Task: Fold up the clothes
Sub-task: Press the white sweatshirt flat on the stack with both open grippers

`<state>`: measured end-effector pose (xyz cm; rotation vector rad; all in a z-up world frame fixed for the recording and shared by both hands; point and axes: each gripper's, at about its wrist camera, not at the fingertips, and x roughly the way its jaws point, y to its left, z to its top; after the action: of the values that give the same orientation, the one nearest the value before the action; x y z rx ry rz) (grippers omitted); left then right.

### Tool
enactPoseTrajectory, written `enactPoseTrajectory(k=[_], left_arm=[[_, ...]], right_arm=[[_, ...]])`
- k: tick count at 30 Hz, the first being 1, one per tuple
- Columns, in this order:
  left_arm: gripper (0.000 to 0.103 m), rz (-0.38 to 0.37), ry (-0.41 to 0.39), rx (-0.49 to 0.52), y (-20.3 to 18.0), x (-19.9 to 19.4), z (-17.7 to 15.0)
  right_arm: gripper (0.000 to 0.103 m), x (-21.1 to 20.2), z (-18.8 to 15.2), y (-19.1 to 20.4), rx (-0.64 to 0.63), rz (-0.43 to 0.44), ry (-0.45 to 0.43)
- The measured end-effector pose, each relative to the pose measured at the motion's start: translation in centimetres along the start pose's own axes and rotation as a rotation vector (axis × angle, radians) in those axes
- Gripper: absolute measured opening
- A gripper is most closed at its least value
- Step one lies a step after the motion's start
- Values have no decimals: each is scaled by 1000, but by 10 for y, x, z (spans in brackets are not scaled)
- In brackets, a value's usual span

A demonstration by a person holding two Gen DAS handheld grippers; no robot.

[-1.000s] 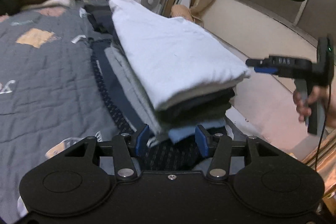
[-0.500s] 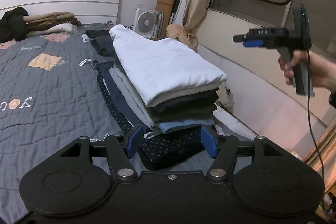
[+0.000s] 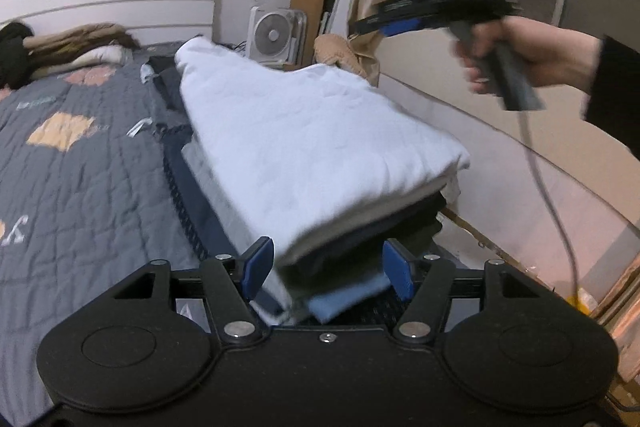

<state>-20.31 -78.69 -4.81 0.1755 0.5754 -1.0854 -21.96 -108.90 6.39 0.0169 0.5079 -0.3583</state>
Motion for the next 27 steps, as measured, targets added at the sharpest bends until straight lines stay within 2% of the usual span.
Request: enactPoseTrajectory(k=[6, 13, 14, 16, 18, 26, 27], left_arm=[[60, 29, -6, 48, 2, 32, 12], [65, 53, -15, 86, 0, 49, 10], [65, 52, -14, 85, 0, 50, 10], [65, 50, -8, 98, 0, 50, 12], [64, 51, -4, 98, 0, 48, 12], [65, 73, -7, 92, -8, 42, 14], [65, 77, -7, 89, -9, 40, 16]], right_arm=[[51, 80, 10, -2, -67, 18, 89], [51, 126, -3, -18, -56, 48, 214], [48, 128, -5, -19, -50, 62, 222], [27, 130, -6, -24, -8, 104, 233], [15, 129, -2, -33, 72, 156, 230], [12, 131, -1, -66, 269, 216, 204], [13, 137, -6, -68, 283, 222, 233]])
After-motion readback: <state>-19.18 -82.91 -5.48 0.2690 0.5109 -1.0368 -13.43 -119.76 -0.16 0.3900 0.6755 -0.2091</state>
